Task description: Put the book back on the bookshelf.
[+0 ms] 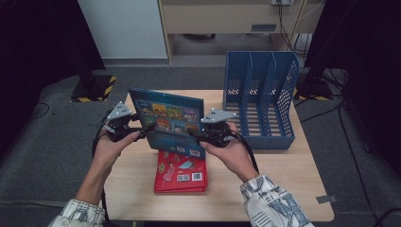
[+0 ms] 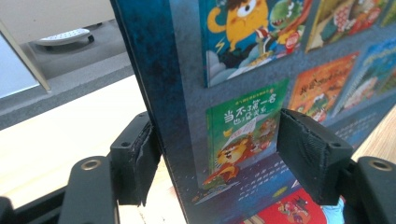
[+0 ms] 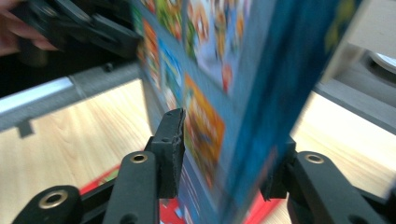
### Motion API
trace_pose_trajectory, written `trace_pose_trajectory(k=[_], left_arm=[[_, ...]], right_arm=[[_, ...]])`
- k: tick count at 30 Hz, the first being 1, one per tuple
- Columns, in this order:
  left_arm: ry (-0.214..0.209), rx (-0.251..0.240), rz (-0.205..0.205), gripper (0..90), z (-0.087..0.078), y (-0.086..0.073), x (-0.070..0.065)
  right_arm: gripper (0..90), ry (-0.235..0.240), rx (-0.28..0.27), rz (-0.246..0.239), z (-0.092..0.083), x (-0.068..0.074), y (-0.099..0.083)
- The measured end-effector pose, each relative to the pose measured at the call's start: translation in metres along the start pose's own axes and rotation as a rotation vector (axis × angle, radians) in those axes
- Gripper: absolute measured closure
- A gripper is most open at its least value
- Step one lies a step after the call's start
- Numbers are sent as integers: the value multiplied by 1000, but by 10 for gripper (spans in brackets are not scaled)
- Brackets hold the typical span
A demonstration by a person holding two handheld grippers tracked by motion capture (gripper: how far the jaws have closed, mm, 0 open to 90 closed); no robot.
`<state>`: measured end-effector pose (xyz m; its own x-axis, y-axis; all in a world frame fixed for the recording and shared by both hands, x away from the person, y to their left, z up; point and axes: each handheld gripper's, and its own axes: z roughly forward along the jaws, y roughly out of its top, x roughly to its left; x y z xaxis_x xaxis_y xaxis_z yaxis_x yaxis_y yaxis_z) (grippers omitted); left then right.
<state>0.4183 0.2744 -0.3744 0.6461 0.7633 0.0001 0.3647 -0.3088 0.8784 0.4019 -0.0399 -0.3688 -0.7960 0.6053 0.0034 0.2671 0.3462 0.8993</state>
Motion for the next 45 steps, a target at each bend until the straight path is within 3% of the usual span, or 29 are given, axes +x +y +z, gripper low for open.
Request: trace_pose_trajectory(k=[8,19,27,45], left_arm=[[-19,-6,6,251,2,-1,-1],[-51,-47,-1,239,8,-5,3],[-59,-42,10,214,8,-5,1],[-80,-43,20,209,13,-3,-2]], right_arm=[[617,58,-28,-6,4,6,10],[657,72,-42,-14,0,10,15],[616,99,-62,-28,-5,16,22],[726,108,-79,-34,-12,12,34]])
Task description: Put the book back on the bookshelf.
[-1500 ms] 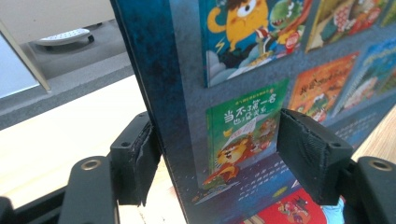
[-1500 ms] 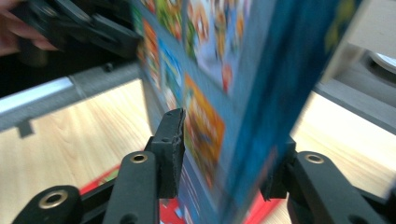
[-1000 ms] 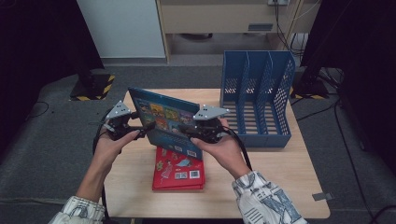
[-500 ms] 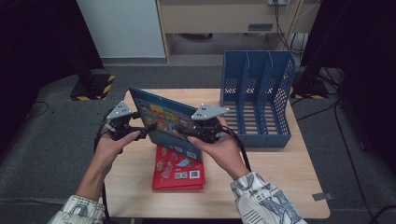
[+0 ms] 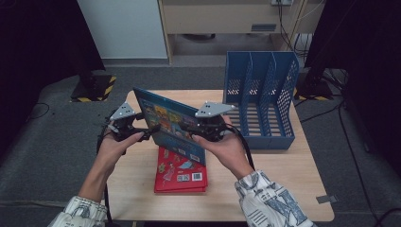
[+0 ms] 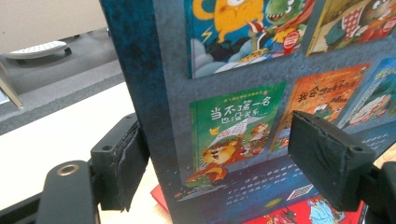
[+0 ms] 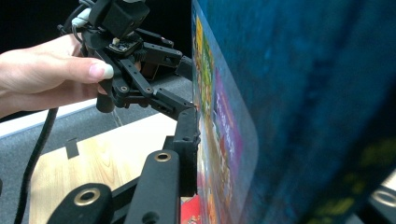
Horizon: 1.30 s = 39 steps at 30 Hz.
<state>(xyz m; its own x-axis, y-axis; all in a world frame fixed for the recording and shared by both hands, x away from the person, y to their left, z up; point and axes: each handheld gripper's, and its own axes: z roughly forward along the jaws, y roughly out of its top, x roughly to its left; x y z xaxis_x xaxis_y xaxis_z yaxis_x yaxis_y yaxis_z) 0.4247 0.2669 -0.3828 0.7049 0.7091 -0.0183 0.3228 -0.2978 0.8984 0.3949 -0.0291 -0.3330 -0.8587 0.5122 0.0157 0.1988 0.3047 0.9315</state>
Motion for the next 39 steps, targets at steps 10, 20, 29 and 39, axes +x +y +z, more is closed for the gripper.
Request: trace_pose_trajectory(k=[10,20,29,39], left_arm=[[-18,5,9,209,3,3,-5],[-20,15,13,208,4,5,-7],[-15,11,10,208,7,5,-8],[-12,13,4,207,8,6,-9]], right_arm=[[759,-2,-1,0,-8,1,5],[760,8,-23,-7,-14,0,8],[761,8,-40,8,-18,-4,13],[765,9,-45,30,-18,-8,15]])
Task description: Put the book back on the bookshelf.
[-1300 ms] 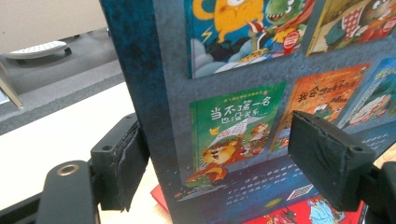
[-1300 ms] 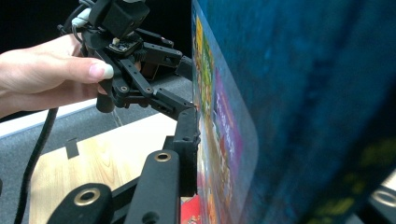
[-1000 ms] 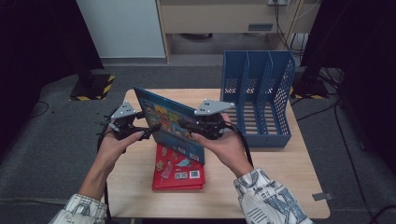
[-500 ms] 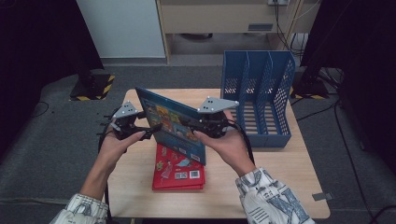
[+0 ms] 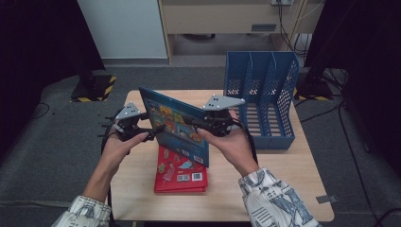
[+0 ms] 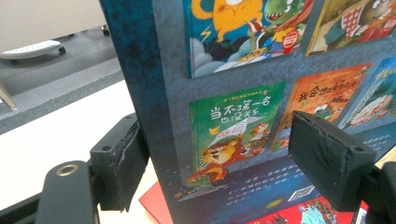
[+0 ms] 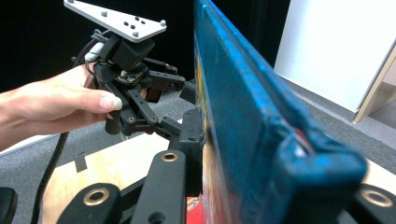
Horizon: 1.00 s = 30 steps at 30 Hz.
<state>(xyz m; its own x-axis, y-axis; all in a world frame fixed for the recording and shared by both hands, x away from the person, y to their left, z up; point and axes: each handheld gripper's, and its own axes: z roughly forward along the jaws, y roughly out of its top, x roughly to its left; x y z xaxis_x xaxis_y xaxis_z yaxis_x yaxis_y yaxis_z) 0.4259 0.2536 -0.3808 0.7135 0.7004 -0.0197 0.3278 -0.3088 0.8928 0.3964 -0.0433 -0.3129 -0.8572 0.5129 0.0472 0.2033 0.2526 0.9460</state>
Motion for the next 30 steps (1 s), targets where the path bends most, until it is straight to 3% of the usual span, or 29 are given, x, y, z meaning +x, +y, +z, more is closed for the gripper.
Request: trace_pose_trajectory(k=[30], left_arm=[[-4,3,-10,204,2,1,2]], right_arm=[[801,0,-31,15,10,-4,6]])
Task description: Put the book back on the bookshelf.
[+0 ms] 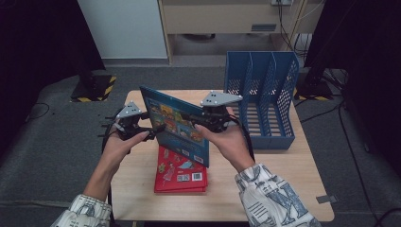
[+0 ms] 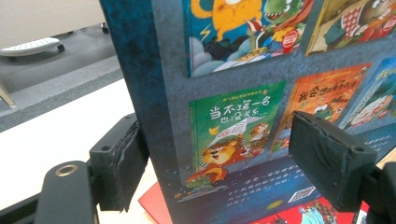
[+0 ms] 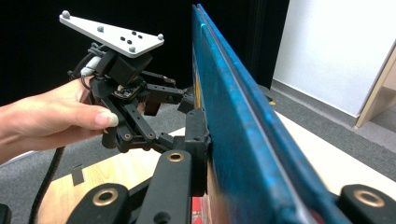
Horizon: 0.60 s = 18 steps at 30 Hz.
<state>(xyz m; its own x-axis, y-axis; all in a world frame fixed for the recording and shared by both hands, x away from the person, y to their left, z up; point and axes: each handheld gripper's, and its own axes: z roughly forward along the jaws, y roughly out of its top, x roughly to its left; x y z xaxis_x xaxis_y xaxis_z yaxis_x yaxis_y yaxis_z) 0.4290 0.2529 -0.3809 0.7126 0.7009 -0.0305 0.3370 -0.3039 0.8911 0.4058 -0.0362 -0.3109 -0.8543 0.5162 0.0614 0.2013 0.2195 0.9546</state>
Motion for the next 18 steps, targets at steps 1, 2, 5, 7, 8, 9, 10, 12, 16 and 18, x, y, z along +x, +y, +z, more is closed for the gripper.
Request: trace_pose_trajectory(k=[1,2,5,7,8,9,10,12,16,18], left_arm=[[-1,0,-2,203,0,0,0],[-2,-3,-6,202,0,0,1],[-4,-14,-43,154,0,-4,2],[9,-7,-48,146,0,-9,3],[18,-4,-50,133,-1,-12,4],[34,7,-53,129,-2,-20,6],[34,7,-53,126,-2,-20,6],[49,22,-60,123,-3,-27,9],[79,41,-92,111,-6,-44,14],[89,50,-99,91,-6,-52,16]], right_arm=[[805,3,0,1,0,0,0],[810,7,-1,1,0,-1,0],[820,5,-4,4,0,0,1],[821,5,-8,7,0,-1,1],[822,0,-11,11,0,-2,2],[822,-3,-15,14,-1,-3,2],[822,-5,-18,17,-1,-3,3],[823,-8,-21,19,-2,-4,3],[824,-26,-41,27,-5,-6,8],[824,-37,-47,32,-5,-8,11]])
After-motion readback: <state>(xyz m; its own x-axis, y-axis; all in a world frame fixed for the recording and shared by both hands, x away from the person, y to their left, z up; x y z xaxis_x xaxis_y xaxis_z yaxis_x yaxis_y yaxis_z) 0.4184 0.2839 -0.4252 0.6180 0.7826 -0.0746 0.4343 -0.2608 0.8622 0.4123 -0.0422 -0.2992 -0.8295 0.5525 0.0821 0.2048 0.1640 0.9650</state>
